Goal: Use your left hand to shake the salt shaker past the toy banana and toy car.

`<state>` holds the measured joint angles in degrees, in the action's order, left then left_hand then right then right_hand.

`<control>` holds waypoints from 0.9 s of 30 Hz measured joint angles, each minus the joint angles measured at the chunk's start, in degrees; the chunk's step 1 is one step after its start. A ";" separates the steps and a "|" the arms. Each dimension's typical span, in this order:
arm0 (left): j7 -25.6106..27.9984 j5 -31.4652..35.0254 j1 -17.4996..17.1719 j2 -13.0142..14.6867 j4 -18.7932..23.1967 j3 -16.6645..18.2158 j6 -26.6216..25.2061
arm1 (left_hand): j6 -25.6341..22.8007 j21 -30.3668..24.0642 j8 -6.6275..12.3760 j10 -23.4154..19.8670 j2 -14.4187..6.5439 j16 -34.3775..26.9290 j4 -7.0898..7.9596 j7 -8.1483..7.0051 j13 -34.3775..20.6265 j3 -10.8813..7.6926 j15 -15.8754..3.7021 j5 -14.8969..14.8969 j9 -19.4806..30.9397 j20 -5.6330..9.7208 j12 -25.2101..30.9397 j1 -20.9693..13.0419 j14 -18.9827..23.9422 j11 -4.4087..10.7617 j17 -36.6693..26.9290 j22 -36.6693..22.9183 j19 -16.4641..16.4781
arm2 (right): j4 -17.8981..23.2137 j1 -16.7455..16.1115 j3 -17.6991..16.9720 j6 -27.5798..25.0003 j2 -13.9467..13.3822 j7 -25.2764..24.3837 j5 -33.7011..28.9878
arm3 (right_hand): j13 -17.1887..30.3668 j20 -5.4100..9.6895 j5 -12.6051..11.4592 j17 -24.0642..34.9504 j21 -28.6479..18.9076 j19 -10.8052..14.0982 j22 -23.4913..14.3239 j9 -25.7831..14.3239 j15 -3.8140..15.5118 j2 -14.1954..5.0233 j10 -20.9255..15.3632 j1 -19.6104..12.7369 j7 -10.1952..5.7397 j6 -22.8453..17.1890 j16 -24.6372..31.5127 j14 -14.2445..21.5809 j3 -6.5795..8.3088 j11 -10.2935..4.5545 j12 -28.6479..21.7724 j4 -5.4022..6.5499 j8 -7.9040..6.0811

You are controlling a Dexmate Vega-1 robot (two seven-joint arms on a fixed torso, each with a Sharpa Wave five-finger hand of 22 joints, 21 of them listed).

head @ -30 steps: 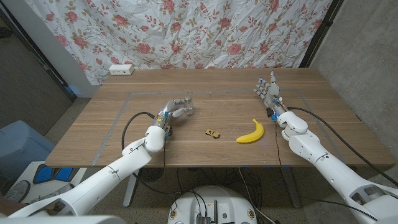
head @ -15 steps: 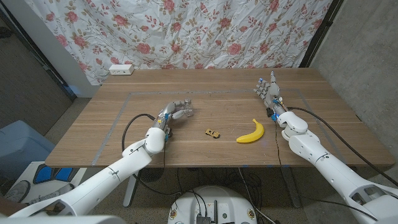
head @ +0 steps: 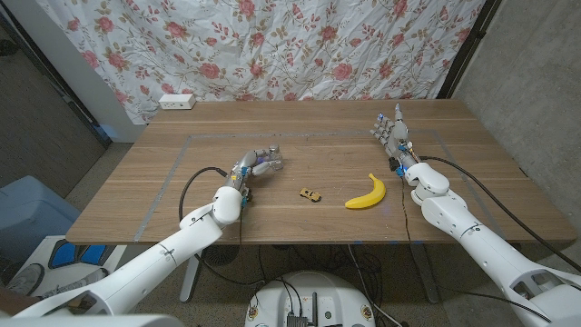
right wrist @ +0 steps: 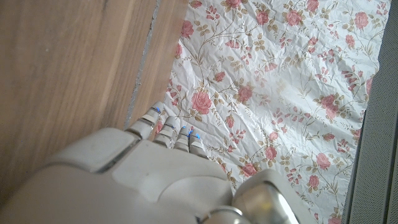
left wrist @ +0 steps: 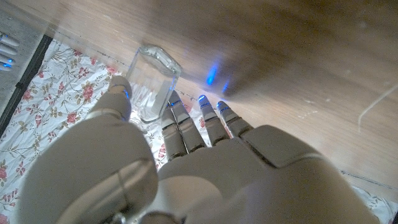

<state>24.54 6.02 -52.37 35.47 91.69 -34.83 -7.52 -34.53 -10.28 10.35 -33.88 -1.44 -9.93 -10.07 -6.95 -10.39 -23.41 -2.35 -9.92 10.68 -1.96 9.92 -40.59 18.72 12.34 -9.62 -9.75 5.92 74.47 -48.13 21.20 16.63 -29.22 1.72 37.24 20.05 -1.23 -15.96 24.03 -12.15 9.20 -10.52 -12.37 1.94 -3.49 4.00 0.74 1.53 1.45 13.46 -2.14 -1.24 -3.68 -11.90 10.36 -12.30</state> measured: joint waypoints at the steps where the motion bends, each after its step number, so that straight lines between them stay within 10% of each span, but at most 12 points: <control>1: -0.08 -0.05 0.02 0.01 -0.01 0.00 -0.01 | 0.83 0.00 -0.19 0.48 0.34 0.00 0.00 0.19 0.00 0.00 -0.05 -0.01 0.00 -0.08 0.00 -0.22 -0.23 -0.07 0.00 0.00 -0.08 | 0.00 0.00 0.00 0.00 0.00 0.00 0.00 | 0.00 0.00 0.00 0.00 0.00 0.00 0.00 0.00 0.00 0.00 0.00 0.00 0.00 0.00 0.00 0.00 0.00 0.00 0.00 0.00 0.00; 27: -4.26 -2.39 2.13 0.72 -1.92 -0.59 1.75 | 12.48 -0.01 -0.19 11.46 4.62 0.00 0.48 3.26 -0.01 1.90 0.11 -0.49 -0.30 -0.70 0.00 0.17 -7.32 -4.04 0.00 0.16 -5.43 | -0.02 0.01 0.01 0.01 0.02 0.03 0.00 | 0.00 0.00 0.00 0.00 0.00 0.00 0.00 0.00 0.00 0.00 0.00 0.00 0.00 0.00 0.00 0.00 0.00 0.00 0.00 0.00 0.00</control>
<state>20.28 3.63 -50.25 36.20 89.78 -35.42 -5.77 -22.04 -10.29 10.16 -22.42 3.18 -9.93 -9.59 -3.69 -10.40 -21.50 -2.24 -10.41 10.38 -2.66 9.93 -40.42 11.40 8.30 -9.62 -9.59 0.49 74.45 -48.12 21.20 16.63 -29.20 1.74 37.24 20.05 -1.23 -15.96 24.03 -12.15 9.20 -10.52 -12.37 1.94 -3.49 4.00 0.74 1.53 1.45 13.46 -2.14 -1.24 -3.68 -11.90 10.36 -12.30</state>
